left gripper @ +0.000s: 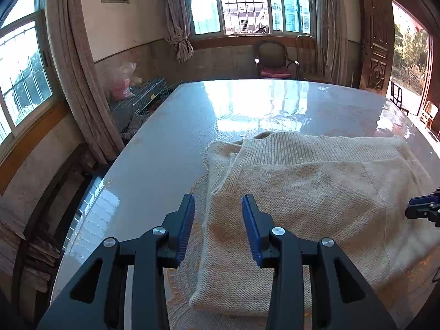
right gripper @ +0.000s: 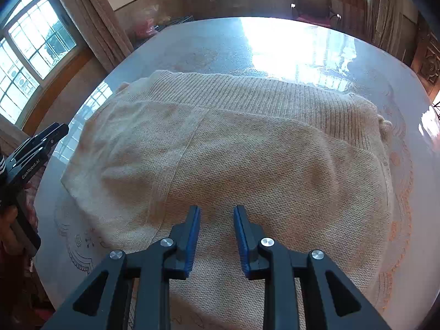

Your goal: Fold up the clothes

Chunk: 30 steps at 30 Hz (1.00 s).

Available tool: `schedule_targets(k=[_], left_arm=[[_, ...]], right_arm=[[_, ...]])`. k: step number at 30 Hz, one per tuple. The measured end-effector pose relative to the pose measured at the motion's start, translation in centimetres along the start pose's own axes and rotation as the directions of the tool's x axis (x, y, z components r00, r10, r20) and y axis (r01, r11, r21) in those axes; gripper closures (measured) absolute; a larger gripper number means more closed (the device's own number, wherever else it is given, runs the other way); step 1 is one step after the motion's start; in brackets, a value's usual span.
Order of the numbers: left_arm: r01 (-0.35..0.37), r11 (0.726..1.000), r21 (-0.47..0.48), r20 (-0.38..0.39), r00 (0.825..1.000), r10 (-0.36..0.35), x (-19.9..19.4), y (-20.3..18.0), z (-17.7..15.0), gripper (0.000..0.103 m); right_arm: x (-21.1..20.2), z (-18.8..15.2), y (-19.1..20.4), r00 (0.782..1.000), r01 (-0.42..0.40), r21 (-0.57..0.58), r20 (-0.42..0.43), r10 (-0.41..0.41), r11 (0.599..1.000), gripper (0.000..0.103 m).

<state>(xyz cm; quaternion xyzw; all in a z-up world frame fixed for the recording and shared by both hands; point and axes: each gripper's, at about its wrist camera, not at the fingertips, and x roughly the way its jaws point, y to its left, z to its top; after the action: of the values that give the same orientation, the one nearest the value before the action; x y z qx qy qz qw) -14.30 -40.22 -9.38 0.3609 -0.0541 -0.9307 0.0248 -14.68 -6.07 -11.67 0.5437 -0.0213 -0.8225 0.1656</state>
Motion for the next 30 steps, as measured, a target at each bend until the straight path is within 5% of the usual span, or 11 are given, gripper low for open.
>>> schedule_targets(k=[30], left_arm=[[-0.030,0.999,0.038,0.011,1.000,0.029,-0.8,-1.3,-0.6,0.064]], right_arm=[[-0.8,-0.7,-1.7,1.000,0.026,0.004,0.002,-0.026,1.000,0.077]])
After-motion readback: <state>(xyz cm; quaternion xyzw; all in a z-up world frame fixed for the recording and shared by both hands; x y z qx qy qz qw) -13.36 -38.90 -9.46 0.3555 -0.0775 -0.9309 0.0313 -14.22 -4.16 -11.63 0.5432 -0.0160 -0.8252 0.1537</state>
